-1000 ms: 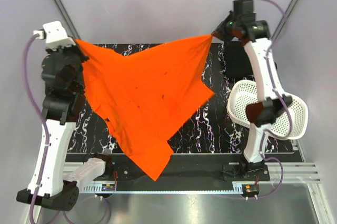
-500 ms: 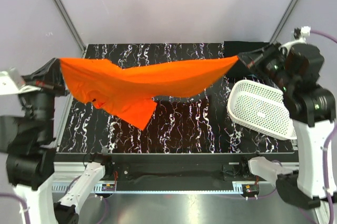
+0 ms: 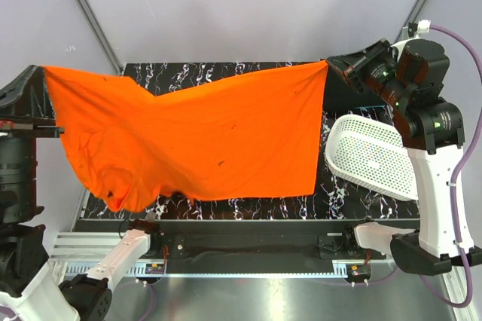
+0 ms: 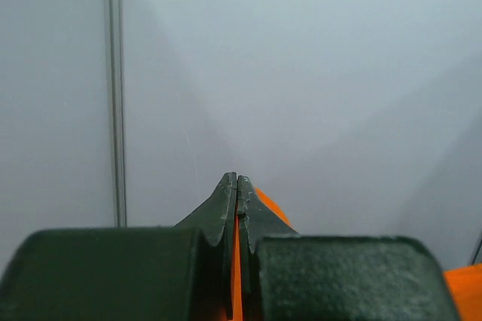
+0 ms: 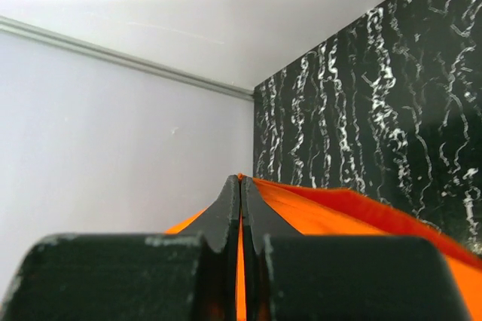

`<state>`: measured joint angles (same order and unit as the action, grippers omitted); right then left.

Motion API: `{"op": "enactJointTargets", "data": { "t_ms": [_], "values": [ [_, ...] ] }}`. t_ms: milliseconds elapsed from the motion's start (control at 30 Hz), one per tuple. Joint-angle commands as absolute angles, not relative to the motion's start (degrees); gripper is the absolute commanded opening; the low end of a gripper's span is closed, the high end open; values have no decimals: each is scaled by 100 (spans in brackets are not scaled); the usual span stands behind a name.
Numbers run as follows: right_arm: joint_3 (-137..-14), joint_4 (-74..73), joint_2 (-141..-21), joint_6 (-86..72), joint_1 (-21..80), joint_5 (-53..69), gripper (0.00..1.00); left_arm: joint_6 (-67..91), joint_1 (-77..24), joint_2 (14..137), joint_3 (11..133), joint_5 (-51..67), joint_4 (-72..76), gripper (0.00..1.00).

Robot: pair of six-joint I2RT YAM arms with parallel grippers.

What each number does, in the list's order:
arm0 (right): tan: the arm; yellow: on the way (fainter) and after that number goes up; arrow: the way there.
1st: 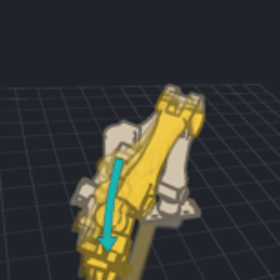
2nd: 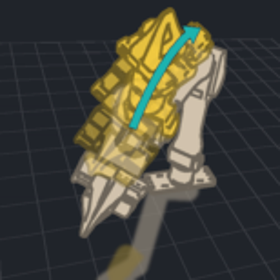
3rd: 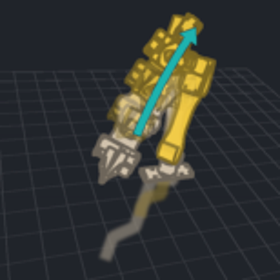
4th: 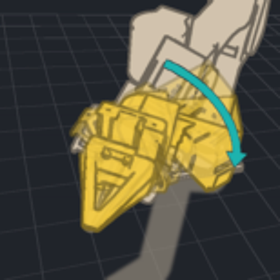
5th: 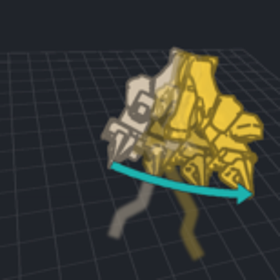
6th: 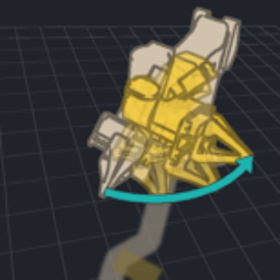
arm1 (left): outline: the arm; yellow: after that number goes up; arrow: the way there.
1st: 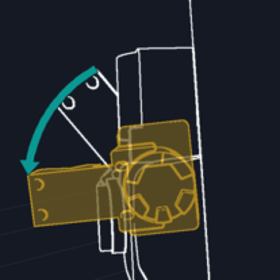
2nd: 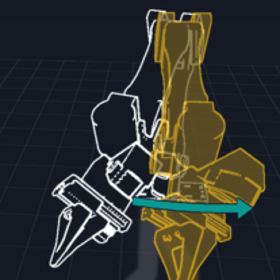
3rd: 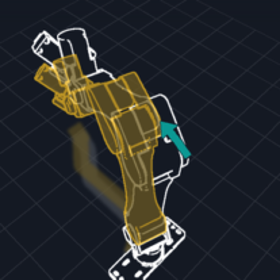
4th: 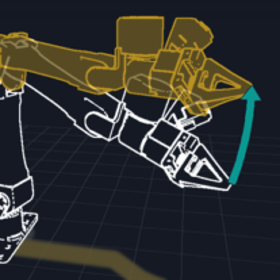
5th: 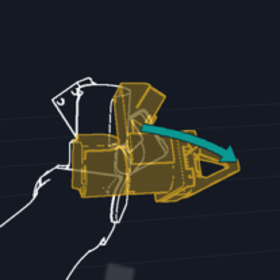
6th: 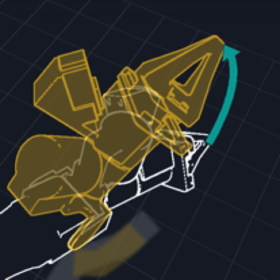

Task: Fold and stack the t-shirts
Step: Flatten the tshirt out

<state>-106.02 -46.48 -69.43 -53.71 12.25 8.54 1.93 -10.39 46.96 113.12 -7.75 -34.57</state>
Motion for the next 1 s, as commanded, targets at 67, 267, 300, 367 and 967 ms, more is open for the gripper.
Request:
{"op": "enactJointTargets", "data": {
  "t_ms": [67, 267, 300, 367, 967],
  "values": [
    [-10468, -4113, -6294, -5607, 1195, 1571, 0, -62, -1011, 4518, 10936, -273, -3533, 0],
    [-10204, -4586, -5433, -5774, 1195, 1907, 0, 490, -1020, 3596, 9978, -246, -3559, 0],
    [-10134, -4675, -5162, -5792, 1195, 1933, 0, 614, -1011, 3316, 9889, -246, -3586, 0],
    [-10003, -4842, -4862, -5862, 1195, 1969, 0, 905, -1011, 3034, 9598, -62, -3586, 0],
    [-10266, -3684, -6001, -6048, 1195, 1608, 0, -804, -1397, 3786, 9125, -1433, -2658, 0]
  ]
}}
